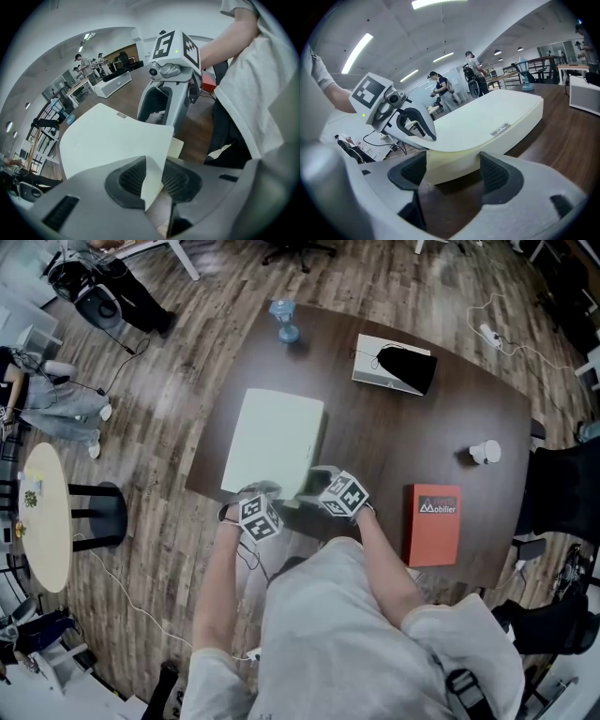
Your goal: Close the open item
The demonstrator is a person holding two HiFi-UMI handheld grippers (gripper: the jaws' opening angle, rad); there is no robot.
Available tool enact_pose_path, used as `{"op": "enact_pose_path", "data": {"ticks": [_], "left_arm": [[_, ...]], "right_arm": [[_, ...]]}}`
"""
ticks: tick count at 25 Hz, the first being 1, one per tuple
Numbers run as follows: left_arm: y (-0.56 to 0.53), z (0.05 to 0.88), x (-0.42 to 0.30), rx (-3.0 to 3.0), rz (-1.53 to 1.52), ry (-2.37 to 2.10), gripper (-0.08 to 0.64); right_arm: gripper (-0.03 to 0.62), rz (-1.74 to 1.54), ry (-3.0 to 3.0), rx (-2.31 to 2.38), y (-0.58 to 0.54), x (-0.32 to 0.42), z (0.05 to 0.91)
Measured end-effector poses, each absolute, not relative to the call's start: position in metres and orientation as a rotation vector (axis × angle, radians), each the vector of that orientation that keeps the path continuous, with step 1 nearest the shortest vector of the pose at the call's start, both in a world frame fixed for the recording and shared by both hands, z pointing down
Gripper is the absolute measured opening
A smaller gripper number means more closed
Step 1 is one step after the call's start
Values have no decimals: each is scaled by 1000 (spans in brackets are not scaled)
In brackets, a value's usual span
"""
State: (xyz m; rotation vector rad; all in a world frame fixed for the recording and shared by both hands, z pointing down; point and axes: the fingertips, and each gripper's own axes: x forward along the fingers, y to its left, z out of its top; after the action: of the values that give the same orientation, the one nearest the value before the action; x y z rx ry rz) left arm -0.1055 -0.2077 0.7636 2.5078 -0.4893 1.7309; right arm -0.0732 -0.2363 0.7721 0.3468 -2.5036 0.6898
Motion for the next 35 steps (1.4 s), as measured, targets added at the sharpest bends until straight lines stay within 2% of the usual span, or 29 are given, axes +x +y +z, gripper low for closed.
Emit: {"op": "enact_pose_path", "data": {"ticks": [16,21,32,35], "left_arm": [[-197,764,-105,2511,1781,-339,127],[-190,766,-103,2476,1814,-200,186],[-187,764,-102,2476,1724,-242,207],[-187,764,-103,2491,1709,-273,207]], "right_arm": [[344,646,-2465,367,-231,-75,772],[336,570,-2422,350,-226,-74,777],[330,535,-2388,382,-220,-60,779],[333,620,-2451,467,-229,-55,766]]}}
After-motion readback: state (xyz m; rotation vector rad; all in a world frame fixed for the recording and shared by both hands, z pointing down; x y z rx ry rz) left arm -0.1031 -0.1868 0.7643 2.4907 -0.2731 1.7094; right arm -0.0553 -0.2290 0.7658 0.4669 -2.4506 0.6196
